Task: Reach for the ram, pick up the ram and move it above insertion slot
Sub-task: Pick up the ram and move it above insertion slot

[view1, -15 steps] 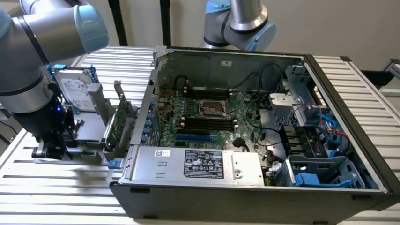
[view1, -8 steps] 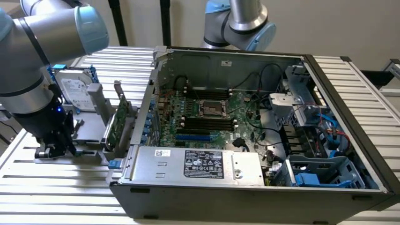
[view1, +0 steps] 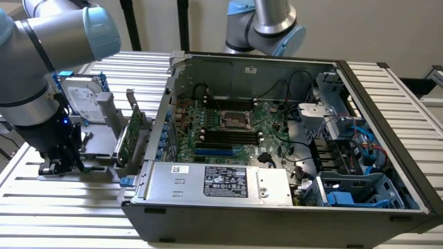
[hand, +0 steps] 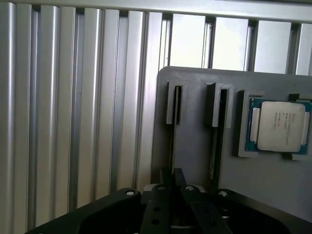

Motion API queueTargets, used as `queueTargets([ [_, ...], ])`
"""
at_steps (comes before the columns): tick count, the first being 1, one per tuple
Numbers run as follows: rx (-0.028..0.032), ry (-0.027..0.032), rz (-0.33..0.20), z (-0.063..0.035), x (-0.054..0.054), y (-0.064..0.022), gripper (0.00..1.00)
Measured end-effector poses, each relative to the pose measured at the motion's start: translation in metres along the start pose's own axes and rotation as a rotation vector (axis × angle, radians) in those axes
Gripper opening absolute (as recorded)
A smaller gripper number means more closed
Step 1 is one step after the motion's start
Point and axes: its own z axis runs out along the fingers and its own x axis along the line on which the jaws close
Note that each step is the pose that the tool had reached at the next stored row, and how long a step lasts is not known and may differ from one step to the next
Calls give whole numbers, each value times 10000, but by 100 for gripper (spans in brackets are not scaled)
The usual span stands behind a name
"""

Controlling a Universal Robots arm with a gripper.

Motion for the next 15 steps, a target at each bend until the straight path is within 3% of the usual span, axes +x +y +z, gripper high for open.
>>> queueTargets([
  [15,-14,-12,350,-9,0,-7,13],
])
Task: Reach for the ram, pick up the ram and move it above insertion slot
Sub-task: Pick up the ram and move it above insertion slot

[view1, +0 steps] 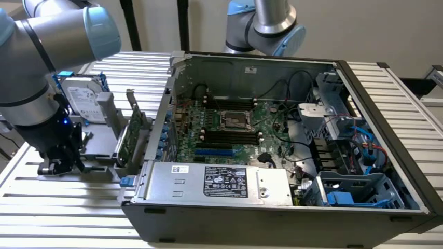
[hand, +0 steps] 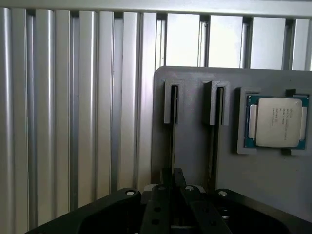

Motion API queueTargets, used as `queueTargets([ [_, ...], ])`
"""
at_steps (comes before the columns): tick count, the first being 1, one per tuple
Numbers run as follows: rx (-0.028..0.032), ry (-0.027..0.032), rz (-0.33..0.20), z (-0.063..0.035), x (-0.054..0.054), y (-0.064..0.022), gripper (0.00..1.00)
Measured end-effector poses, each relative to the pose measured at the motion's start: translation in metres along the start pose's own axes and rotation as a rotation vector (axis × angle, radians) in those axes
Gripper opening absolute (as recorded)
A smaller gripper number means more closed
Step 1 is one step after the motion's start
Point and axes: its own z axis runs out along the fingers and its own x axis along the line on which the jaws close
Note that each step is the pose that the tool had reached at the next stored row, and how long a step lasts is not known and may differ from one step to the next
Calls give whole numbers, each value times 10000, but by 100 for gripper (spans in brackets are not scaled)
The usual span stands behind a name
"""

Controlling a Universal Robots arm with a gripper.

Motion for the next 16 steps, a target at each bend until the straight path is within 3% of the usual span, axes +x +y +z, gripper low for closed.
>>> queueTargets([
  [6,-16,-3,45,-51,0,2,13],
  [16,-48,-4,69,-229,0,3,13],
])
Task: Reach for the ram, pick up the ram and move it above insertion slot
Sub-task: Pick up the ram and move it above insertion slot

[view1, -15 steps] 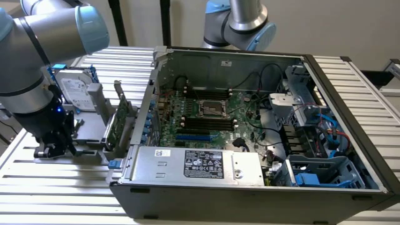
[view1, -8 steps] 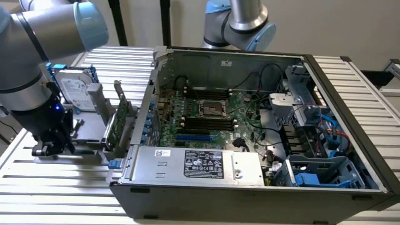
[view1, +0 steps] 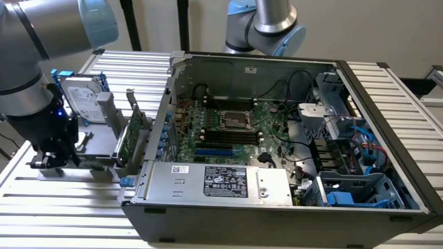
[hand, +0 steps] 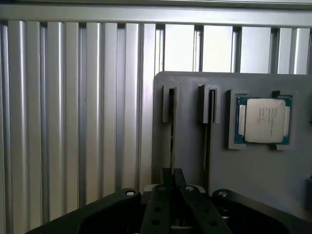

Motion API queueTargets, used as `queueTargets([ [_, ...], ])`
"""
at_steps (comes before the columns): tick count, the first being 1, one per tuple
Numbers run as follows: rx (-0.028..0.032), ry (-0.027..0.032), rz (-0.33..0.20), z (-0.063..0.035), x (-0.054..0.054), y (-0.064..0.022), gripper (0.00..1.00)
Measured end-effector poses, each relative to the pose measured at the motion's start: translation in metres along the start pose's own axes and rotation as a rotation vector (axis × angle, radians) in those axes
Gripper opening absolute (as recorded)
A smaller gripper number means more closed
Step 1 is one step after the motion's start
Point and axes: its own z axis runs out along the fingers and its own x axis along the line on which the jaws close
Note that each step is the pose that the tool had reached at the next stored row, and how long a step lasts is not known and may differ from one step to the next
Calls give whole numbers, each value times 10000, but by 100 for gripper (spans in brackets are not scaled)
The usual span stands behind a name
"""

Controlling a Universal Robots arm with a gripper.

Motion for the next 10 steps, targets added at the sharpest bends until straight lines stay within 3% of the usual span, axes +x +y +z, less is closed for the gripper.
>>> queueTargets([
  [3,-15,-1,6,-86,0,-1,13],
  [10,-23,-5,10,-401,1,-47,13],
])
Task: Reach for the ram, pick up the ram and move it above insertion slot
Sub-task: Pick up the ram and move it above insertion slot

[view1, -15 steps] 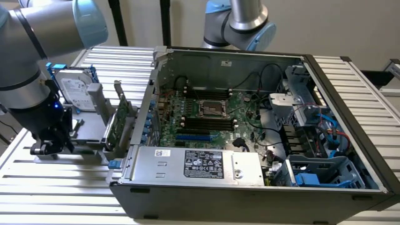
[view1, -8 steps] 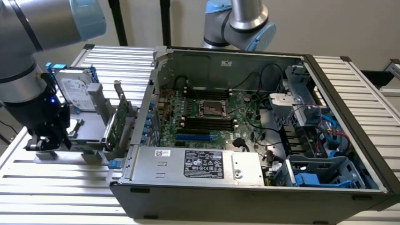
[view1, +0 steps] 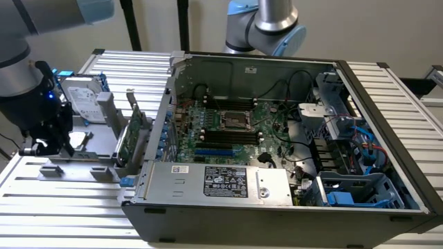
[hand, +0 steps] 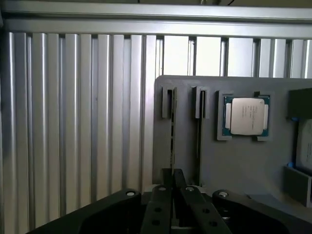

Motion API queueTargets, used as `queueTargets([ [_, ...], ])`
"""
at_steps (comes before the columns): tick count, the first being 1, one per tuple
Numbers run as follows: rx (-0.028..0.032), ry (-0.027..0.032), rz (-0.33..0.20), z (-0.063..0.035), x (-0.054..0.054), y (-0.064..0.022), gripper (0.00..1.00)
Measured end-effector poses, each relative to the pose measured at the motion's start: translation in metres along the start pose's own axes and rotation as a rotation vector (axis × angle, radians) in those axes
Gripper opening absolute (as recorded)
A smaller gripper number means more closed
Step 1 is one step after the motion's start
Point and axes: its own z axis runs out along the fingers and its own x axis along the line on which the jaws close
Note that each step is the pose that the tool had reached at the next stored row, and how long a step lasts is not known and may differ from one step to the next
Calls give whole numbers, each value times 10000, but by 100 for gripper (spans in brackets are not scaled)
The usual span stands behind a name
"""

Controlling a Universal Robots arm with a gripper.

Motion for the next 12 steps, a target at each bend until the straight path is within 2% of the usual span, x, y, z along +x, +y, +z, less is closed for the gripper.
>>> queueTargets([
  [4,0,-6,0,-185,2,-128,13],
  [12,0,-76,-1,-545,9,-483,13],
])
